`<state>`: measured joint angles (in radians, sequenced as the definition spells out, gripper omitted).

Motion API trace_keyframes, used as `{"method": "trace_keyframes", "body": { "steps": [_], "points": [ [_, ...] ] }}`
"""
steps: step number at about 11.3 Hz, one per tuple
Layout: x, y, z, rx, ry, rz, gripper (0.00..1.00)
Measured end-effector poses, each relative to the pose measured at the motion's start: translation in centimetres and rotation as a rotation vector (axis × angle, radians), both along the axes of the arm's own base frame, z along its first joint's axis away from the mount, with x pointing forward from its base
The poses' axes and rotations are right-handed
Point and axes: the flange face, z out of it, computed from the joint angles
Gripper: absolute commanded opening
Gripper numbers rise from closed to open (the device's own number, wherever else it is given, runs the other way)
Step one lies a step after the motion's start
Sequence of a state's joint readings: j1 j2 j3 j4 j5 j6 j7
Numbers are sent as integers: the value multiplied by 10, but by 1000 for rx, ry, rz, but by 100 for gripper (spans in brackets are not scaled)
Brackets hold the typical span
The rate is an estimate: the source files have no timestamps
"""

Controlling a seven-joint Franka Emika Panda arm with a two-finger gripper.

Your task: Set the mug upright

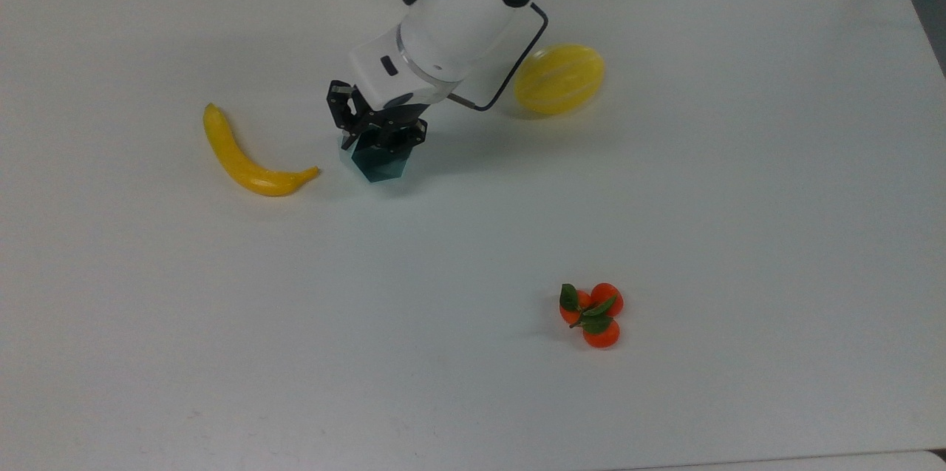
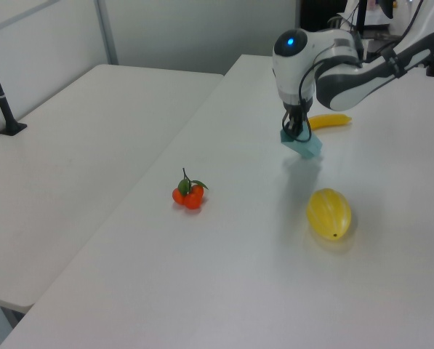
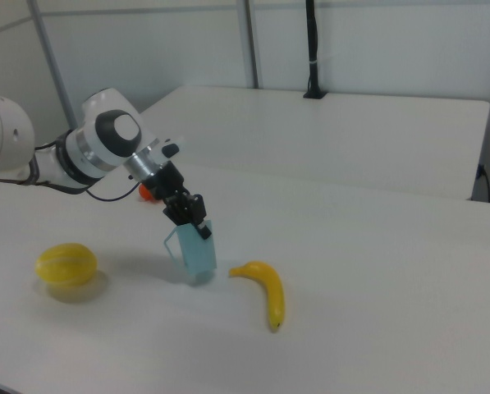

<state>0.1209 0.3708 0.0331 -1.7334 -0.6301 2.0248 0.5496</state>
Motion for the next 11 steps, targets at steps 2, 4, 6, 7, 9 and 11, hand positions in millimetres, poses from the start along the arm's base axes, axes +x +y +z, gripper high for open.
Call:
{"method": "trace_keyframes", "body": {
  "steps": [2,4,6,7,9,11],
  "points": [
    [8,-27,7,88,-56,-50,0],
    [8,-36,11,166,-79,-82,0],
    [1,-36,11,215,-131,-71,0],
    [-4,-34,10,242,-176,-64,0],
    [-10,-33,8,286,-237,-62,0],
    [-9,-39,6,353,-290,-92,2]
  ]
}}
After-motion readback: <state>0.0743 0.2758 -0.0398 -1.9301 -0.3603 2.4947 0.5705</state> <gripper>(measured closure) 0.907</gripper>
